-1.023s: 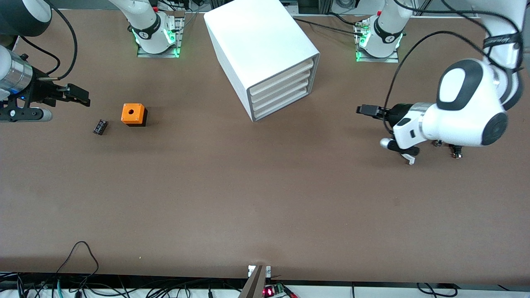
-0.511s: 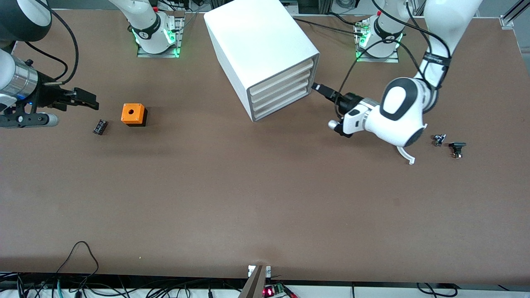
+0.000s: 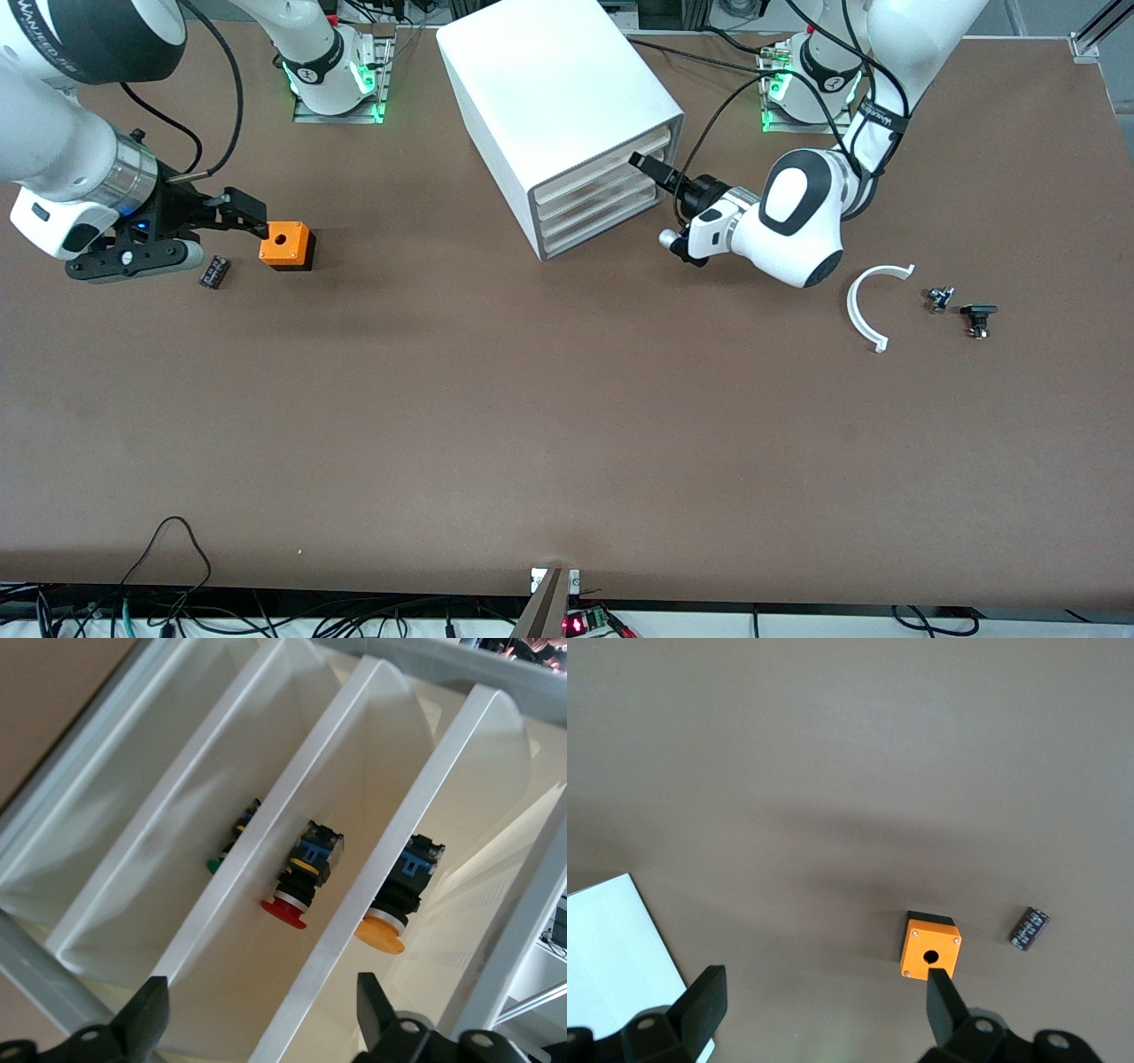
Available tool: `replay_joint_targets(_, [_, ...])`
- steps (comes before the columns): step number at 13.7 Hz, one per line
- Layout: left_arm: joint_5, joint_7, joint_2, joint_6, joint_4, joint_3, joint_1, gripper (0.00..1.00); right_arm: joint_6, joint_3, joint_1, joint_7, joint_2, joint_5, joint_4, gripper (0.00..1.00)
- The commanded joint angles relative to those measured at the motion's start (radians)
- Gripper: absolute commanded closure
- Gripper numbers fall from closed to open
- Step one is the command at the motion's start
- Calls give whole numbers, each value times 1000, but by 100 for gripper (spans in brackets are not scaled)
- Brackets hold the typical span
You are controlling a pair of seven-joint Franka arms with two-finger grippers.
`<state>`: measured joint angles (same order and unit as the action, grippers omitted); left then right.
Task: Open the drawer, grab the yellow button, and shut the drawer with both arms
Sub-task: 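Grasp the top drawer with the left gripper and pull it open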
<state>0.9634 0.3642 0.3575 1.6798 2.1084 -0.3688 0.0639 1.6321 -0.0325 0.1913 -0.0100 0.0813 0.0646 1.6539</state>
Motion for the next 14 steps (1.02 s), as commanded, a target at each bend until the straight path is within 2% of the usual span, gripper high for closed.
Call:
replay_joint_targets(1, [53, 27, -25, 15, 45, -30, -9, 15, -17, -6, 17, -13, 14, 14, -34, 0])
replay_joint_targets(2, [61, 27, -25, 23, 53, -36, -9, 21, -21, -6, 19, -25, 14, 15, -32, 0])
replay_joint_targets(3, [61, 27, -25, 31, 56, -42, -9, 34, -21, -6, 23, -36, 11, 15, -34, 0])
replay_joint_targets(4, [61, 27, -25, 38, 61, -44, -9, 58, -20, -7, 23, -39, 12, 15, -34, 0])
replay_joint_targets(5, [60, 27, -25, 41, 61, -44, -9, 88, -20, -7, 22, -54, 12, 17, -34, 0])
replay_joint_targets(6, [58, 25, -25, 41, 61, -44, -12, 100, -21, -7, 23, -77, 12, 17, -34, 0])
replay_joint_targets(8, [54, 15, -26, 43, 51, -26, -32, 100, -20, -6, 34, -84, 12, 17, -34, 0])
replay_joint_targets(10, [49, 15, -35, 110, 36, 22, -44, 100, -5, -6, 54, -71, 27, 15, -36, 0])
replay_joint_targets(14, [26, 19, -32, 191, -45, 96, -62, 100, 64, 3, 91, -169, 135, 32, -135, 0])
